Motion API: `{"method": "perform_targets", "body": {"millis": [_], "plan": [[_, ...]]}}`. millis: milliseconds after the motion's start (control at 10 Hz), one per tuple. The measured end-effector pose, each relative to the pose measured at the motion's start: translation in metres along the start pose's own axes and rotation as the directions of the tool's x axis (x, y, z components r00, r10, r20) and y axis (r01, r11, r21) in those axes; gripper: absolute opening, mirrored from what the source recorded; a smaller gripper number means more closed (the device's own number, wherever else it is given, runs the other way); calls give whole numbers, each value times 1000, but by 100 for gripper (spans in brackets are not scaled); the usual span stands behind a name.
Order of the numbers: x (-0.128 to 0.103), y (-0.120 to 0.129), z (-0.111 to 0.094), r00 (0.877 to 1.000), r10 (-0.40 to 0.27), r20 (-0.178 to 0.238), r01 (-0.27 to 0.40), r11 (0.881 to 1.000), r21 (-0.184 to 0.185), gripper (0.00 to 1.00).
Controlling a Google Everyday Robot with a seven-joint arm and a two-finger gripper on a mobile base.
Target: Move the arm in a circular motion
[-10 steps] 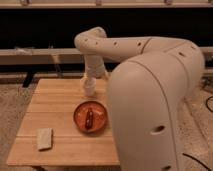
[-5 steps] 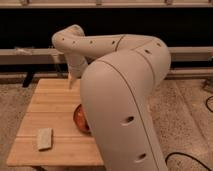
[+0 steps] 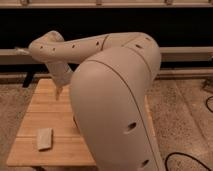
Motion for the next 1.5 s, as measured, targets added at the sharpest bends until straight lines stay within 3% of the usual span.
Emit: {"method": "perform_targets", "body": {"millis": [700, 1500], "plan": [[36, 32, -4, 998, -66, -24, 66, 998, -8, 80], [79, 23, -5, 998, -50, -27, 49, 998, -39, 80]]}}
